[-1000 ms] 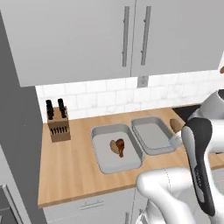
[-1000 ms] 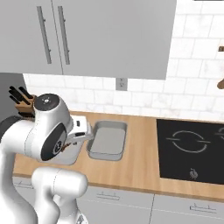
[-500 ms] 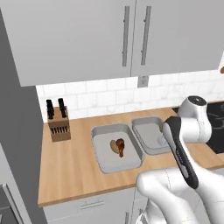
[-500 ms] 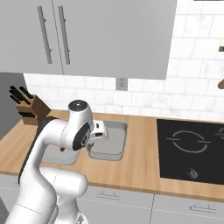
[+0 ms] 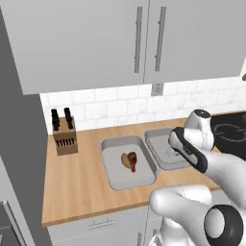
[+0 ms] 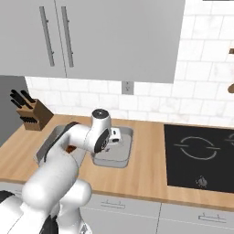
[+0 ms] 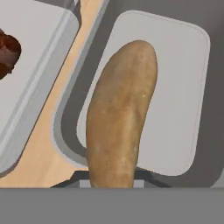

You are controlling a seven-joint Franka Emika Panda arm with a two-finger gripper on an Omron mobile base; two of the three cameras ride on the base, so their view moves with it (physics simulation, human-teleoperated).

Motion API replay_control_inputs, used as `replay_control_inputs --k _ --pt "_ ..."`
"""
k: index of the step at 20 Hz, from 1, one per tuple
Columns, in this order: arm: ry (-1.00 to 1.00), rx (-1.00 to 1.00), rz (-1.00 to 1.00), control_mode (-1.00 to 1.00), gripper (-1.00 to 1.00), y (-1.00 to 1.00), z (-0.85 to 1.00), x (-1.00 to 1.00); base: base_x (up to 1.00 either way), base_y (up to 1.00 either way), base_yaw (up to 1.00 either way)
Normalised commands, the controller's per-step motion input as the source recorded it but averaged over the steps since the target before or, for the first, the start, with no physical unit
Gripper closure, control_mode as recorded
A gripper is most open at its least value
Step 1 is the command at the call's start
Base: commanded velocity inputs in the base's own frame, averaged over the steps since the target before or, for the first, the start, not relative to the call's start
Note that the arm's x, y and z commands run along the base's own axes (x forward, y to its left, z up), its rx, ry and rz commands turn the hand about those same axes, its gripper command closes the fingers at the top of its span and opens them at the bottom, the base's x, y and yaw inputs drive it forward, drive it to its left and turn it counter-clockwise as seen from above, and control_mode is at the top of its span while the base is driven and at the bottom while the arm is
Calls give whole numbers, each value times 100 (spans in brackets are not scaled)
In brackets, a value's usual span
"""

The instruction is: Place one sweet potato and one chicken drumstick in each tupperware on the nearby counter, to pack two identical lunches.

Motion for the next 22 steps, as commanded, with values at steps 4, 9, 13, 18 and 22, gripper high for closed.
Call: replay_control_inputs --k 4,9,13,18,22 --pt "5 5 3 -100 100 -17 -45 82 0 0 0" --pt "6 1 2 -100 100 -5 -43 70 0 0 0" --pt "3 0 0 -100 100 0 -41 57 0 0 0" --pt "4 0 0 -100 100 -3 -33 24 0 0 0" --pt "1 0 0 -100 -100 -8 -12 -1 0 0 0"
